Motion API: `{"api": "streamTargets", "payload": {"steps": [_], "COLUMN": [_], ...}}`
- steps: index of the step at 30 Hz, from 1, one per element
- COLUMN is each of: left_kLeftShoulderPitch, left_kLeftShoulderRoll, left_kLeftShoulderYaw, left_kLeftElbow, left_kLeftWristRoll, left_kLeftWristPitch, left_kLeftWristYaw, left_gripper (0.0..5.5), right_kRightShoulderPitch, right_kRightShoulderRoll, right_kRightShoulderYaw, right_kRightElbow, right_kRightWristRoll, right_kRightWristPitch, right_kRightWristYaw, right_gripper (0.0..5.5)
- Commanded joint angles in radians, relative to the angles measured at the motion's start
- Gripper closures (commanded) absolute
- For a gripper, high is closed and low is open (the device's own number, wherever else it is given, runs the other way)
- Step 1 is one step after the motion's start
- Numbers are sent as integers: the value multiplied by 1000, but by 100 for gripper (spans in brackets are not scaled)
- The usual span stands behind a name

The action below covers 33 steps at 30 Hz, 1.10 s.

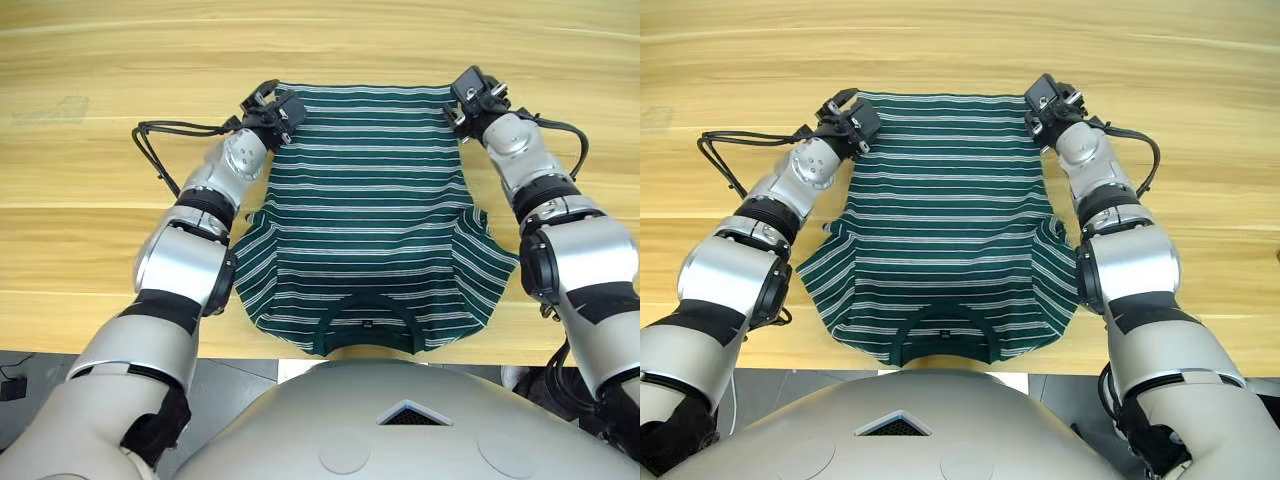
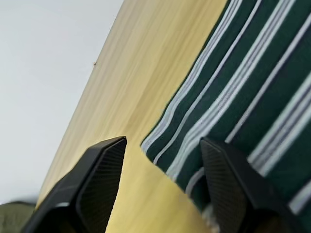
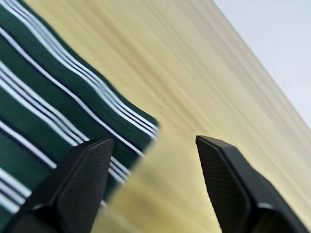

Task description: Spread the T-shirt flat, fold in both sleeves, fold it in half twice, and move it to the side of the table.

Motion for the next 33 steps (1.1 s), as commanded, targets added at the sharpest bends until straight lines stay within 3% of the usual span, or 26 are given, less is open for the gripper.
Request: {"api": "streamTargets", "payload": {"steps": [1, 6, 9, 11, 13, 16, 19, 23, 26, 29, 33], "left_kLeftShoulderPitch": [-40, -7, 62, 185, 434, 897, 1240, 1586, 1735, 1827, 1870], "left_kLeftShoulderRoll": [37, 52, 67, 93, 126, 237, 260, 242, 245, 243, 228], "left_kLeftShoulderYaw": [12, 44, 164, 248, 321, 447, 541, 476, 509, 584, 584], "left_kLeftElbow": [19, -1, -103, -312, -765, -1483, -1767, -1935, -2037, -2016, -1987], "left_kLeftWristRoll": [11, -20, -165, -302, -521, -996, -1227, -1331, -1566, -1723, -1813], "left_kLeftWristPitch": [32, -26, -206, -286, -171, 154, 259, 342, 431, 530, 663], "left_kLeftWristYaw": [17, 20, -31, -110, -223, -267, -236, -211, -205, -166, -92], "left_gripper": [270, 270, 270, 270, 270, 270, 270, 270, 270, 270, 270], "right_kRightShoulderPitch": [-28, -12, 17, 69, 188, 453, 652, 769, 794, 839, 871], "right_kRightShoulderRoll": [-24, -48, -38, -11, 28, 100, 142, 164, 171, 183, 199], "right_kRightShoulderYaw": [-28, -94, -209, -275, -313, -351, -331, -343, -357, -356, -332], "right_kRightElbow": [4, -9, -59, -143, -340, -852, -1123, -1250, -1310, -1385, -1456], "right_kRightWristRoll": [6, 51, 182, 289, 400, 659, 756, 759, 749, 738, 704], "right_kRightWristPitch": [11, -44, -186, -298, -378, -254, -186, -167, -146, -123, -96], "right_kRightWristYaw": [-20, -6, 71, 143, 215, 259, 238, 171, 129, 96, 71], "right_gripper": [237, 237, 237, 237, 237, 237, 237, 237, 237, 237, 237]}}
